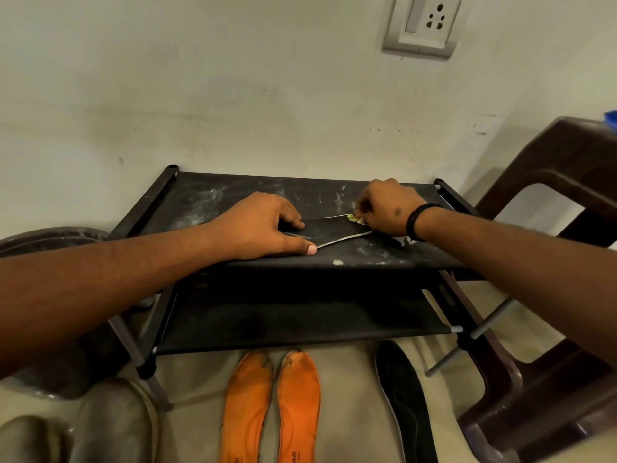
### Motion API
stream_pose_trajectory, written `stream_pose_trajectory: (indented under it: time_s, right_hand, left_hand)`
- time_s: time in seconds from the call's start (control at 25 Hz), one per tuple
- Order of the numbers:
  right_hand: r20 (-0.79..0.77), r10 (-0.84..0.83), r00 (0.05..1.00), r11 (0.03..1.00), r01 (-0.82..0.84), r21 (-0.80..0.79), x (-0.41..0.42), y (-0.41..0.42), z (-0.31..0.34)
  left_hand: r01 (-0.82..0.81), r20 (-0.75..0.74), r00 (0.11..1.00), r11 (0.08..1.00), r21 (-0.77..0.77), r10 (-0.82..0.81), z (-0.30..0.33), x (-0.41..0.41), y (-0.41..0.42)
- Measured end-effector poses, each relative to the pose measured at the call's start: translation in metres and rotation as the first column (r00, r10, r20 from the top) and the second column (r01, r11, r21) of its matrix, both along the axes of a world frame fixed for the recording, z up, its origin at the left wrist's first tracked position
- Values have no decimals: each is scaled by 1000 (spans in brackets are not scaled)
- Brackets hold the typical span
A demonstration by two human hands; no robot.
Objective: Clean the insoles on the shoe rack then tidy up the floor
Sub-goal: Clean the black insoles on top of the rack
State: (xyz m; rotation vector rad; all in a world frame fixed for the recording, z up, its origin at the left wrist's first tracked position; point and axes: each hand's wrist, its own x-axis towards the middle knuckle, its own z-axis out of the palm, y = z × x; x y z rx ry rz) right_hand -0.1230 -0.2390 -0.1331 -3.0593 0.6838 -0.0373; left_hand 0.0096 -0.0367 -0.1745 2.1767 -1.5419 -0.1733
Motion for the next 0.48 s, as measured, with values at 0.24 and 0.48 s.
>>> stream_pose_trajectory:
  time_s: [0.24, 0.48]
  right_hand:
    - [-21, 226, 974, 946, -214, 243, -4, 19, -4]
    - [-22, 92, 996, 996, -92, 10, -1, 4, -7]
  left_hand:
    - [-2, 11, 1000, 1000, 5, 2, 0, 1, 0]
    - [-7, -8, 1000, 1000, 0, 7, 1, 0, 1]
